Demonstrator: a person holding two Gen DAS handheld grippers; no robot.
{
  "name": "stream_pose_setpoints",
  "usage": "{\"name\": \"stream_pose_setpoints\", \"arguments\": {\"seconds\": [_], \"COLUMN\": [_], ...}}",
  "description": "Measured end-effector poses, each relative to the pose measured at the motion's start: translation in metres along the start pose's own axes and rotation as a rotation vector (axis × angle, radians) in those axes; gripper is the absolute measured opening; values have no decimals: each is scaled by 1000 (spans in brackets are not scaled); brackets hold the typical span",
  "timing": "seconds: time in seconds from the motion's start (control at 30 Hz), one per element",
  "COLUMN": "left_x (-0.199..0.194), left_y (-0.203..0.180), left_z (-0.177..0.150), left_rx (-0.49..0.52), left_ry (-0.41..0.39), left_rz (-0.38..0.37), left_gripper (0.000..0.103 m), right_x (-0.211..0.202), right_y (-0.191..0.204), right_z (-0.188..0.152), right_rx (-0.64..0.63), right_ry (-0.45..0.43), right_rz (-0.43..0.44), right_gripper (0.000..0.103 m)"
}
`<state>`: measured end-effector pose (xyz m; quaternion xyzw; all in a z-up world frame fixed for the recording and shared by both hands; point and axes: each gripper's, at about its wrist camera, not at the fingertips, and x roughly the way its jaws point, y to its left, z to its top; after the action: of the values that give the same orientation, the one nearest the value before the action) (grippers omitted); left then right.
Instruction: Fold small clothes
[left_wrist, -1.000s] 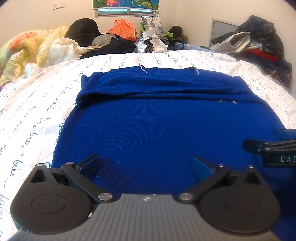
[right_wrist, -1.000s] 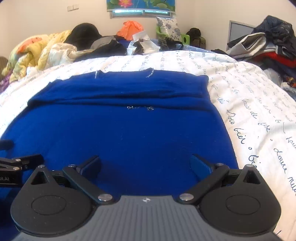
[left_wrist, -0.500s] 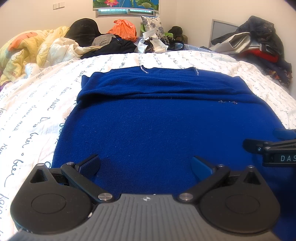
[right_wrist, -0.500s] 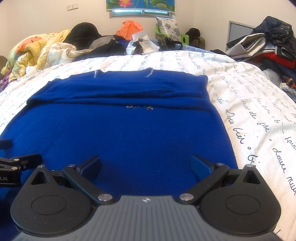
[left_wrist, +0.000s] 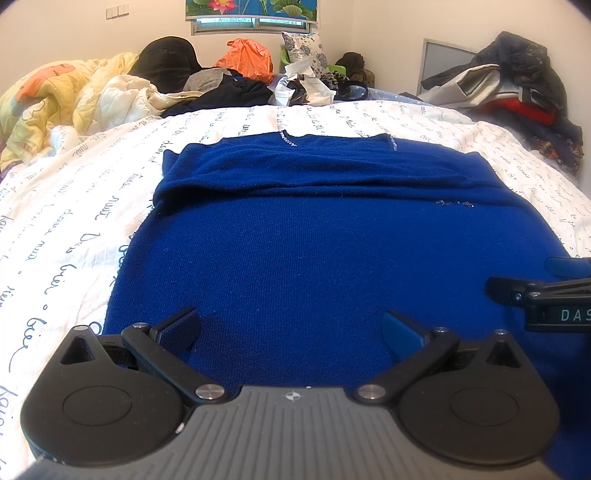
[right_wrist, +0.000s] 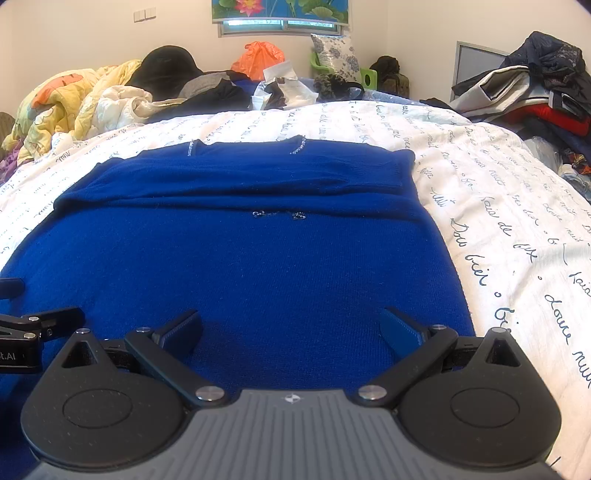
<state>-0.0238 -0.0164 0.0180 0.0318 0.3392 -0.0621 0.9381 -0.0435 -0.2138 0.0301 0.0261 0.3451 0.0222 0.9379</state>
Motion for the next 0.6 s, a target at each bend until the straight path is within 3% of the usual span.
{"name": "stream_pose_setpoints", "arguments": {"seconds": [0.43, 0.53, 0.6], "left_x": [0, 0, 0], "left_y": [0, 0, 0], "left_z": [0, 0, 0], "left_rx": [0, 0, 0], "left_ry": [0, 0, 0], "left_rz": [-1, -1, 0], "left_gripper": [103, 103, 103], "right_x": [0, -10, -19], "right_y": [0, 3, 4], "right_z": [0, -3, -13], "right_rx": [-4, -5, -32], "right_ry": [7, 48, 27], "right_rz": [-5, -16, 0], "right_gripper": [103, 103, 103]}}
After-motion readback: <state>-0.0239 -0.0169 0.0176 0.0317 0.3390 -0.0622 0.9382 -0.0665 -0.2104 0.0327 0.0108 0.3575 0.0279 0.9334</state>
